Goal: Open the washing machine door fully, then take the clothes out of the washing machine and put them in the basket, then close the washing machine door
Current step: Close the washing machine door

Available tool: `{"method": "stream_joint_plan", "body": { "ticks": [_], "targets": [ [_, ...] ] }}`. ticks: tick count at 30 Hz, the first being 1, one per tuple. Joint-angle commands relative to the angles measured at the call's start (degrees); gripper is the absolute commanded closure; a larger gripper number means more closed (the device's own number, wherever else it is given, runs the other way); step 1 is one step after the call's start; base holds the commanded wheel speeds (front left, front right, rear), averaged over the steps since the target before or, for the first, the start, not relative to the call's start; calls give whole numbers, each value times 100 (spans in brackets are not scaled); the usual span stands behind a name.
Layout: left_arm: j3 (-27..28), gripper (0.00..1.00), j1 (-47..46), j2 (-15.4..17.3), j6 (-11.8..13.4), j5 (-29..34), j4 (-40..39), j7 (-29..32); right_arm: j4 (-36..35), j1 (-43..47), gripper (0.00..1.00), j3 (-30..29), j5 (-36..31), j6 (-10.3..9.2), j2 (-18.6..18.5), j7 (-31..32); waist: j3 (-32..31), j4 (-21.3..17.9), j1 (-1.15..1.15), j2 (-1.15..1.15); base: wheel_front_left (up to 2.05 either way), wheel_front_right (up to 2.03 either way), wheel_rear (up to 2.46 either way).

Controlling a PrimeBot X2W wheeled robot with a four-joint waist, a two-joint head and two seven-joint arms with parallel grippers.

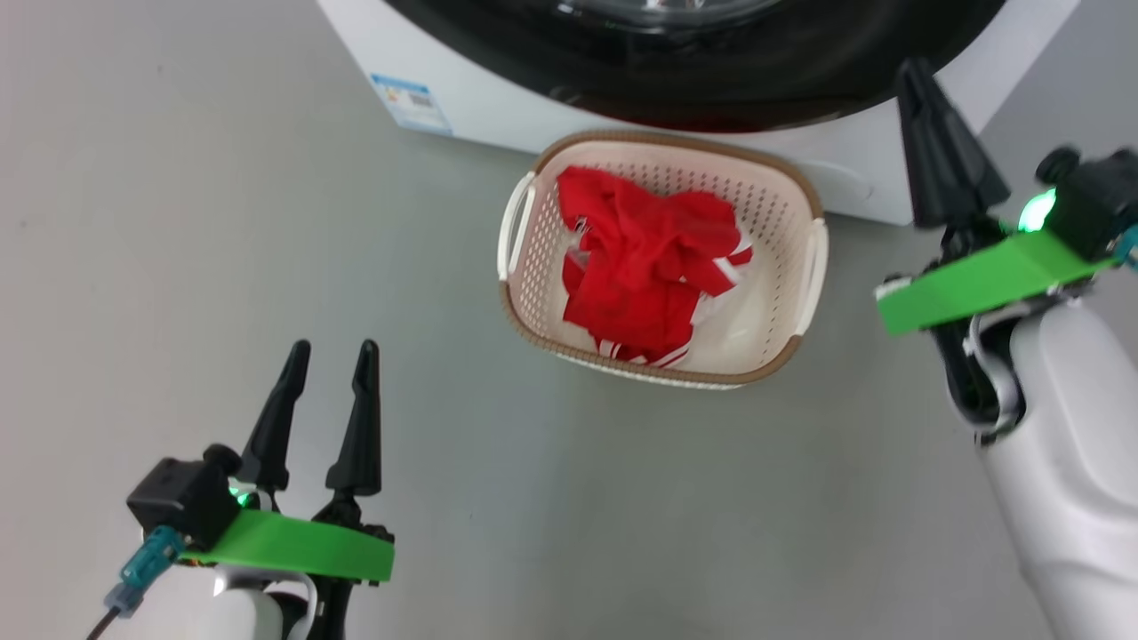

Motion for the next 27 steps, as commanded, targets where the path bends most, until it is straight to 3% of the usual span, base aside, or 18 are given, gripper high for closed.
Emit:
{"method": "stream_joint_plan", "body": {
  "ticks": [1,2,27],
  "targets": [
    [243,0,134,155,-31,89,-85,-29,-215,279,7,94,55,-5,111,-29,-312,-227,0,0,0,0,0],
    [260,0,165,169,-31,108,-78,-29,-241,384,0,96,67,-5,116,-29,-365,-258,0,0,0,0,0],
    [438,0,866,675,-31,67,-183,-29,-750,2725,0,-490,49,-5,205,-29,-1325,-1020,0,0,0,0,0]
  ]
}}
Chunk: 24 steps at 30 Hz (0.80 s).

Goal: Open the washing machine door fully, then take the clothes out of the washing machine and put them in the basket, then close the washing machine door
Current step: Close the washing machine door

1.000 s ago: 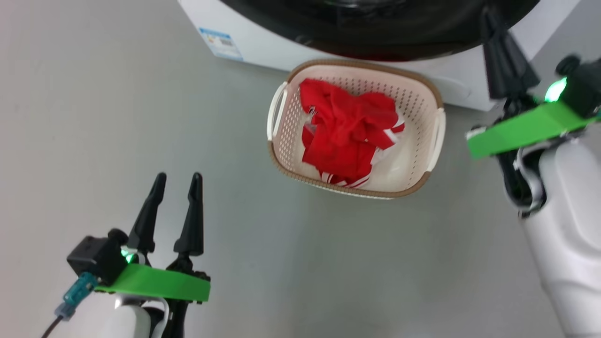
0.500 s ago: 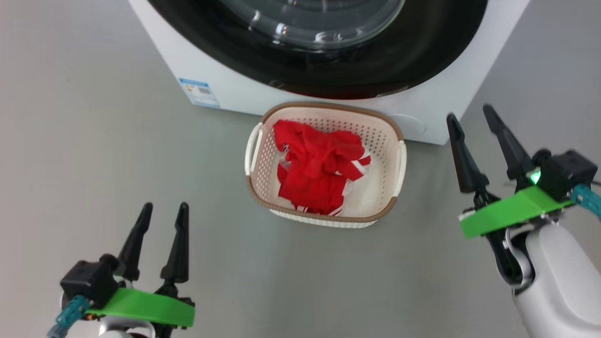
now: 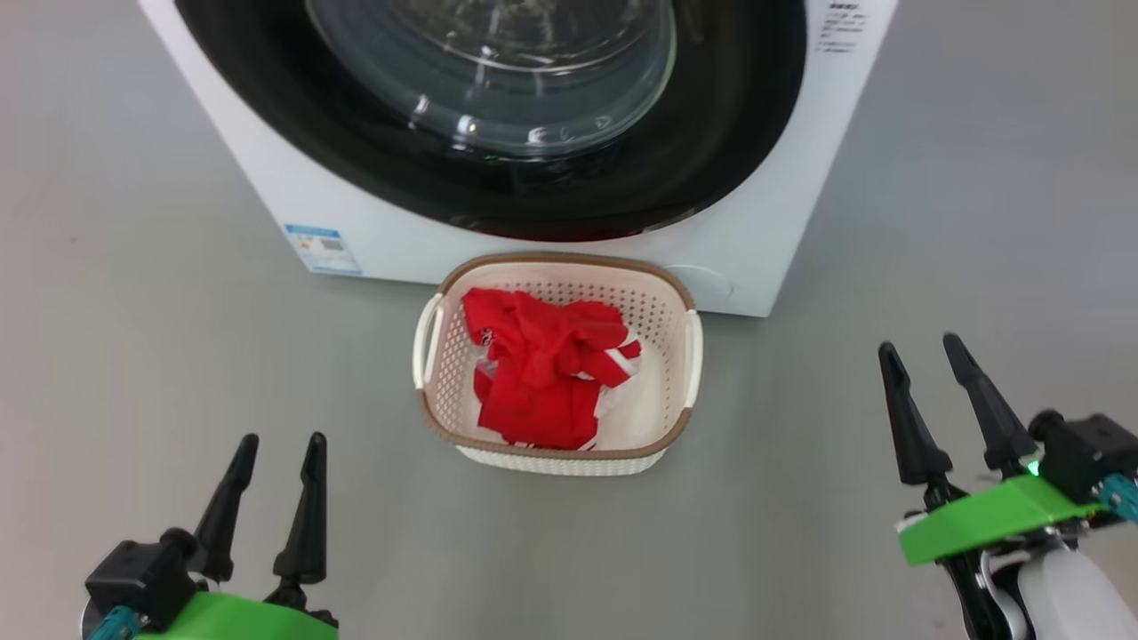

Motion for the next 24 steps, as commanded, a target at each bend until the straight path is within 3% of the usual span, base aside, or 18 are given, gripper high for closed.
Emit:
{"method": "stream_joint_plan", "body": {
  "ticks": [1,24],
  "targets": [
    [208,0,11,166,-31,-5,-176,-29,-181,95,0,57,-7,-5,0,-32,-141,-147,0,0,0,0,0],
    [626,0,757,238,-31,372,-434,-29,-436,1363,0,-539,-59,-5,73,-32,-668,-764,0,0,0,0,0]
  ]
}}
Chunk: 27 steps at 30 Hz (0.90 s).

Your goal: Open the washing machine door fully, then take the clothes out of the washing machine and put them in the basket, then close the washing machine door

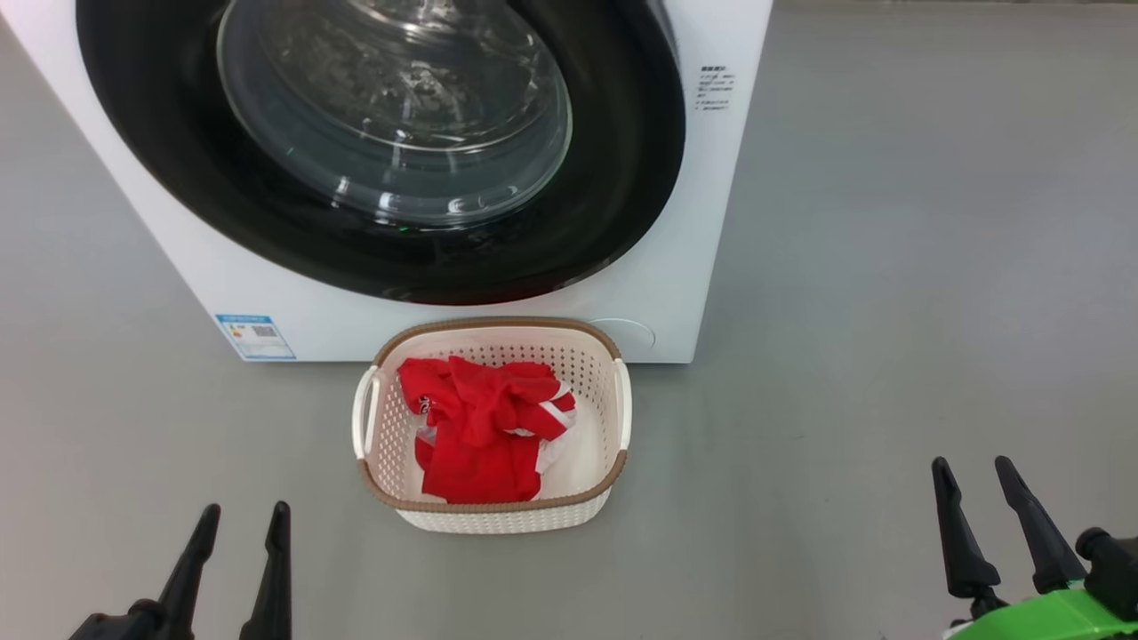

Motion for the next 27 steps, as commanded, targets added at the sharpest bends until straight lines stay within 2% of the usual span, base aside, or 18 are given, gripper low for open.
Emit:
{"method": "stream_joint_plan", "body": {
  "ticks": [1,10,27],
  "targets": [
    [244,0,-38,120,-30,59,-177,-29,-167,14,0,65,-50,-5,-85,-36,-53,-63,0,0,0,0,0],
    [323,0,123,120,-30,84,-240,-29,-234,314,0,-172,-48,-5,-63,-36,-166,-171,0,0,0,0,0],
    [287,0,143,112,-30,122,-287,-29,-257,381,0,-219,-78,-5,-32,-36,-177,-199,0,0,0,0,0]
  ]
}}
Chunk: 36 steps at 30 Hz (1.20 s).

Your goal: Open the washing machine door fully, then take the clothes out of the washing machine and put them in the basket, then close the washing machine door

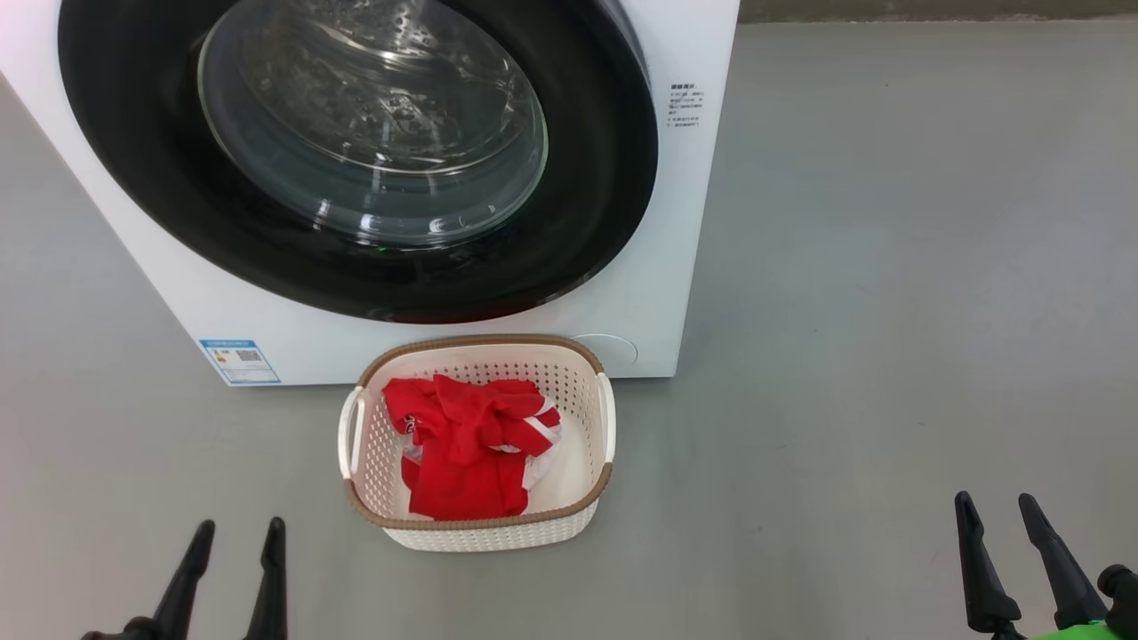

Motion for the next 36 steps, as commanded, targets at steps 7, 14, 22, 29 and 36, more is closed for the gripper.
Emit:
{"method": "stream_joint_plan", "body": {
  "ticks": [7,14,22,29,36],
  "targets": [
    [-69,100,13,-182,9,-30,285,27,333,2,100,68,-23,0,163,7,-2,0,0,0,0,0,0],
    [-97,100,-17,-288,7,-290,466,123,511,-44,100,83,218,0,266,82,-14,0,6,0,0,0,0],
    [-70,100,-79,-302,5,-761,470,254,495,-134,100,83,654,-1,267,215,-27,0,1,0,0,0,0],
    [-49,100,-132,-312,3,-1116,475,353,485,-208,100,82,982,-1,267,316,-37,0,0,0,0,0,0],
    [-23,100,-189,-325,1,-1529,479,470,470,-290,100,81,1365,-1,267,435,-50,1,0,0,0,0,0]
  ]
}}
